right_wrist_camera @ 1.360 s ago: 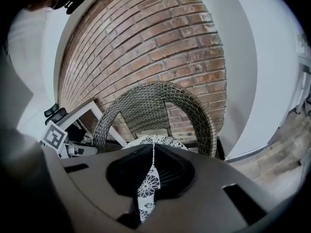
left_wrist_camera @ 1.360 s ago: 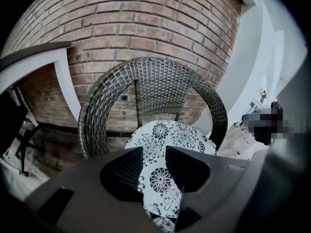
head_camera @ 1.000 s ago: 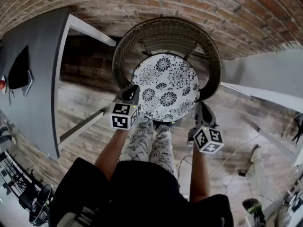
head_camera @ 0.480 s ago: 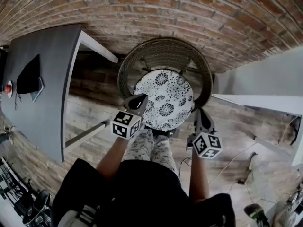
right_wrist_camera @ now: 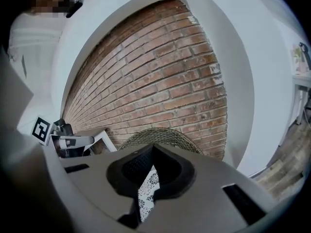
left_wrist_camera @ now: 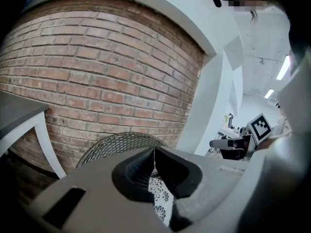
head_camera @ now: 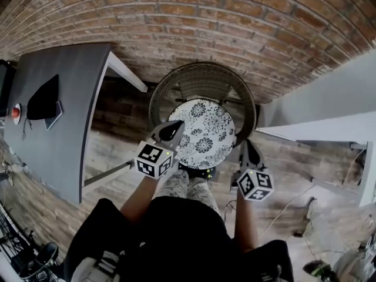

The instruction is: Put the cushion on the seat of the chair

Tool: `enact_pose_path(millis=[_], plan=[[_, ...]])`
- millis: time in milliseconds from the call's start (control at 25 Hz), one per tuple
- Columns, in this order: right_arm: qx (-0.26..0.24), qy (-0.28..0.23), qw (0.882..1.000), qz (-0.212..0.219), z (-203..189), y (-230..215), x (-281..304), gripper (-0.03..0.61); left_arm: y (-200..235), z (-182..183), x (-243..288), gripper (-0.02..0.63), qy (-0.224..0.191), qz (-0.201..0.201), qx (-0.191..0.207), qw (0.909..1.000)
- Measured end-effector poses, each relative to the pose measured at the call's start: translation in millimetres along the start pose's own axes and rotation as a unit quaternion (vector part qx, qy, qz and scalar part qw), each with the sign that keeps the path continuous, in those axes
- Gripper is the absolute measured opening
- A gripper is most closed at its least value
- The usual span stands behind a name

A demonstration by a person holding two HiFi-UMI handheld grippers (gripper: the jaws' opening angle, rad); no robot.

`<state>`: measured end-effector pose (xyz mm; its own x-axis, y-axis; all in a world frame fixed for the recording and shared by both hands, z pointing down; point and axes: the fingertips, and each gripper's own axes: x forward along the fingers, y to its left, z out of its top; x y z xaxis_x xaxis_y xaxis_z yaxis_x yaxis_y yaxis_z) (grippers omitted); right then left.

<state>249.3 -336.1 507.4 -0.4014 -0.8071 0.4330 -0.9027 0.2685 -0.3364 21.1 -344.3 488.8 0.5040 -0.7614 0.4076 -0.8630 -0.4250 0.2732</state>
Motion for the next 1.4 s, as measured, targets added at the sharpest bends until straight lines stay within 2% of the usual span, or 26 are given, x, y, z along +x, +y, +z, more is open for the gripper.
enact_pose_path(millis=[120, 240, 320, 720, 1080, 1400], plan=[[-0.008, -0.011, 1.0, 0.005, 14.1, 9.1, -6.5, 0.0, -9.3, 18.4, -11.0, 0.009, -0.013, -0.012, 0.01, 0.9998], [-0.019, -0.021, 1.0, 0.012, 26.6, 16.7, -12.1, 0.0, -19.5, 36.8, -23.3, 0.009, -0.038, -0.034, -0.006, 0.9987], [-0.028, -0.025, 0.999, 0.015, 34.5, 20.1, -16.4, 0.0, -25.7, 45.0, -30.6, 0.009, -0.046, -0.04, -0.003, 0.9981], [-0.046, -0.046, 0.997, 0.041, 61.7, 39.4, -25.2, 0.0, -36.3, 76.7, -51.6, 0.009, -0.075, -0.037, 0.025, 0.9961], [-0.054, -0.042, 0.996, 0.054, 65.8, 49.5, -25.0, -0.001, -17.1, 87.9, -62.4, 0.009, -0.089, -0.011, 0.024, 0.9957], [-0.055, -0.045, 0.996, 0.055, 70.3, 51.0, -25.3, -0.001, -17.9, 86.5, -63.3, 0.009, -0.087, -0.011, 0.021, 0.9959]])
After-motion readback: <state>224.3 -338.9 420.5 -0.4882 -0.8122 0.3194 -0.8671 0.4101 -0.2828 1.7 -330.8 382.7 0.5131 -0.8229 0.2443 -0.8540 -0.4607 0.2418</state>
